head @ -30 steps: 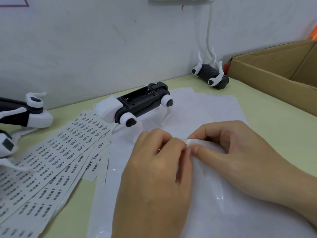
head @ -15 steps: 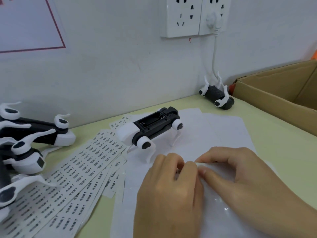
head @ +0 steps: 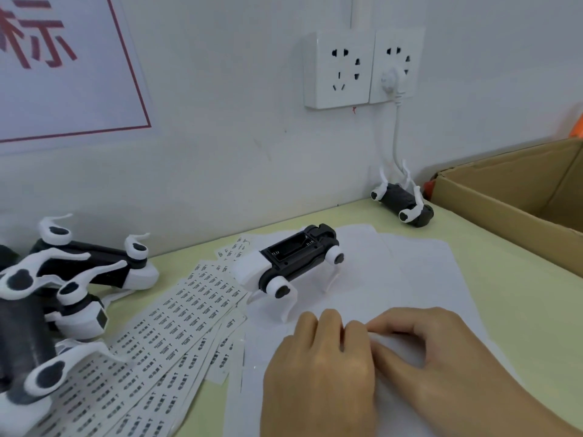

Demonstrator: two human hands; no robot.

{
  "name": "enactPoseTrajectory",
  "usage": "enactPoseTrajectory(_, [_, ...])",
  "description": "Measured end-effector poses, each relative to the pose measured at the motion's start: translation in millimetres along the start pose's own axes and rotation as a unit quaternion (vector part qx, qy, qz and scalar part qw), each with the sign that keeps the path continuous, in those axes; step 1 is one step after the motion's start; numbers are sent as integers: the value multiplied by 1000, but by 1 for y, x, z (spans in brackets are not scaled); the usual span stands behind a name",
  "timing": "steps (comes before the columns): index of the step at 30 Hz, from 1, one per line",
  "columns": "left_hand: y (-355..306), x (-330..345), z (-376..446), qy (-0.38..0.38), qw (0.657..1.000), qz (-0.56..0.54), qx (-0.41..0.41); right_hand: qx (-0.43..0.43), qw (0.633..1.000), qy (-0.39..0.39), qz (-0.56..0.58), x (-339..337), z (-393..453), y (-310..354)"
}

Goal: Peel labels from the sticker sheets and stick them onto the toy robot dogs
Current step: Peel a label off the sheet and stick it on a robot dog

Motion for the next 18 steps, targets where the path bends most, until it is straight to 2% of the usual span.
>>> enactPoseTrajectory(6, [4, -3, -4, -83, 996, -24, 13, 28, 999, 24, 14, 0, 5, -3])
enactPoseTrajectory(11, [2, -4, -2, -92, 994, -48, 40, 60, 996, 60, 41, -4, 9, -8])
enactPoseTrajectory(18, [14, -8, -4, -121, 983, -136, -7, 59, 995, 75, 22, -5, 8, -8])
Point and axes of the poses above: each hand's wrist, its own z-axis towards the middle knuckle, its own x-axis out of the palm, y = z × x, the point moved 7 cm from there along z, towards the middle knuckle, and after that the axes turned 15 degrees about x, right-handed, at the moved point
